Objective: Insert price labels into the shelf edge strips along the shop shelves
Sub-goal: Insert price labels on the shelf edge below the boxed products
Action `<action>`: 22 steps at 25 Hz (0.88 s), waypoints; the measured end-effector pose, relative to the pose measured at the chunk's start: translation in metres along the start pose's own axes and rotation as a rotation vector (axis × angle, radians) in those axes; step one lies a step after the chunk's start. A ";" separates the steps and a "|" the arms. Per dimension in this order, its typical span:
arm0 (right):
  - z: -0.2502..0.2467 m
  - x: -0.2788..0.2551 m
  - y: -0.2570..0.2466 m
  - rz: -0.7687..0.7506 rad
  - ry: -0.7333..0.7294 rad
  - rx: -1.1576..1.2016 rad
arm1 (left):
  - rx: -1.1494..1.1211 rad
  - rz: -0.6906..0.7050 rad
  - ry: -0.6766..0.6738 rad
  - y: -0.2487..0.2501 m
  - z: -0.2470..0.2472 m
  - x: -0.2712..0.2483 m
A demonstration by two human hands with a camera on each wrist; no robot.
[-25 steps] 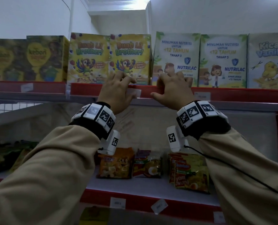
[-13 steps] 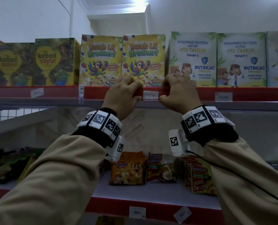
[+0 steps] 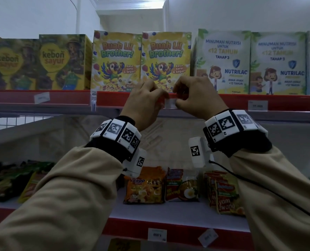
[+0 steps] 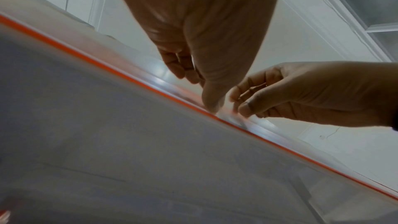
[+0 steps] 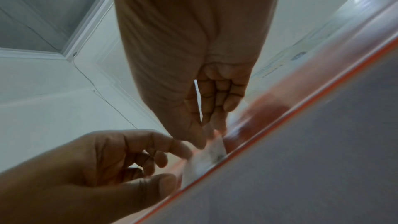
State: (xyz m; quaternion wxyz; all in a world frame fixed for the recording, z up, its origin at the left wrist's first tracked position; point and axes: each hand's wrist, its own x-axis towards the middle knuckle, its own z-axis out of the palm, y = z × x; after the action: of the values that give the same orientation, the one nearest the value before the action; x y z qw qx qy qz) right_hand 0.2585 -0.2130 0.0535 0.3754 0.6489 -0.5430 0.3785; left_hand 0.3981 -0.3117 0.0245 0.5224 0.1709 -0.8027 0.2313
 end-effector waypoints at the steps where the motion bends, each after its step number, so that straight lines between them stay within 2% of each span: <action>1: -0.001 0.001 -0.001 0.008 -0.024 -0.017 | -0.007 0.005 0.008 -0.001 0.001 0.000; 6: 0.002 0.005 -0.007 0.004 -0.113 -0.129 | -0.014 -0.008 0.048 0.001 0.004 -0.003; 10: 0.004 0.008 -0.007 0.023 -0.131 -0.175 | -0.047 -0.036 0.022 0.000 0.000 -0.002; 13: 0.002 0.011 -0.008 0.036 -0.156 -0.138 | -0.037 -0.057 -0.027 -0.001 0.000 0.002; 17: -0.005 0.017 -0.005 0.071 -0.220 -0.066 | -0.147 -0.082 0.035 0.000 0.001 -0.001; 19: -0.008 0.017 0.000 0.100 -0.172 0.011 | -0.226 -0.100 0.050 -0.002 0.000 0.000; 22: -0.010 0.012 0.004 0.176 0.047 0.214 | -0.231 -0.092 0.066 -0.003 0.001 0.002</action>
State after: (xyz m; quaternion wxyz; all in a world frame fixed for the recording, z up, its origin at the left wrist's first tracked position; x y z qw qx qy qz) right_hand 0.2551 -0.2096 0.0695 0.2822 0.6260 -0.5453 0.4807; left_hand 0.3984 -0.3152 0.0263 0.5748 0.1386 -0.7977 0.1183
